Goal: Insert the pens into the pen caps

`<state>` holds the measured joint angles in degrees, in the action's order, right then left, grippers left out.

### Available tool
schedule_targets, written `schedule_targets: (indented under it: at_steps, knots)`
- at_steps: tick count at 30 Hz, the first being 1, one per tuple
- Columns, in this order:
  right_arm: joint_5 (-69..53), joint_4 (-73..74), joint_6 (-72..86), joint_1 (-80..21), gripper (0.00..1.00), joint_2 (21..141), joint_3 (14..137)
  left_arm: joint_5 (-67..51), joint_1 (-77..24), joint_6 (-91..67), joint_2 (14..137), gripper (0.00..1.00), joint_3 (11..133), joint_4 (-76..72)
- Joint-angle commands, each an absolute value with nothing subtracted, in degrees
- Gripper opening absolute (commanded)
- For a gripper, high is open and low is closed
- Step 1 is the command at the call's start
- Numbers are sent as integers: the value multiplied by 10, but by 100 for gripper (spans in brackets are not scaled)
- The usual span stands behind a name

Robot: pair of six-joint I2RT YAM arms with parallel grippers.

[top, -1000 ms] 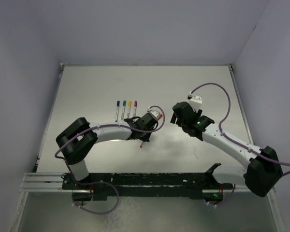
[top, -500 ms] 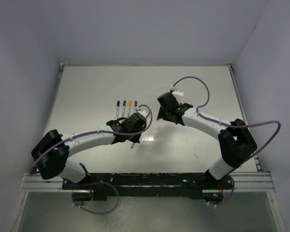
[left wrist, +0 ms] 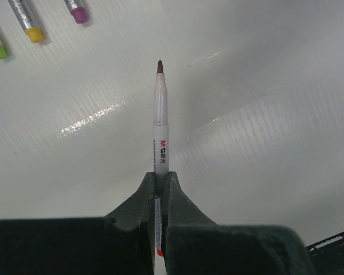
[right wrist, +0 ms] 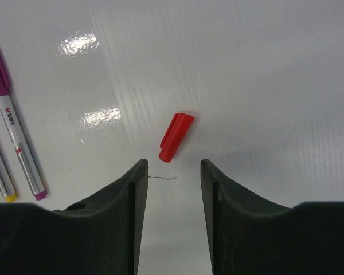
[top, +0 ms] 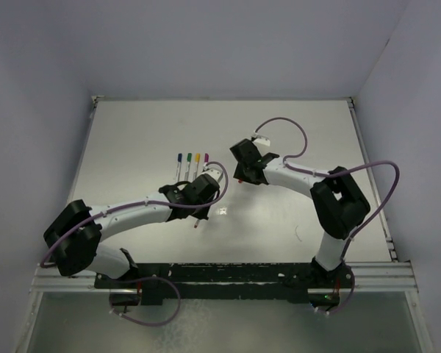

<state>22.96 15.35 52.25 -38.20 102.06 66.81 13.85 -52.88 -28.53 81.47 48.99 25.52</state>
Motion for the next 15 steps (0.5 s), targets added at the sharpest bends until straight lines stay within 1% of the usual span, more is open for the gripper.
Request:
schedule_targets:
  at_steps: [1, 15]
  knots:
    - [248, 161, 549, -383, 44, 1025, 694, 151, -526, -294, 795, 0, 490, 251]
    - [243, 183, 561, -383, 44, 1088, 742, 152, -526, -292, 795, 0, 484, 245]
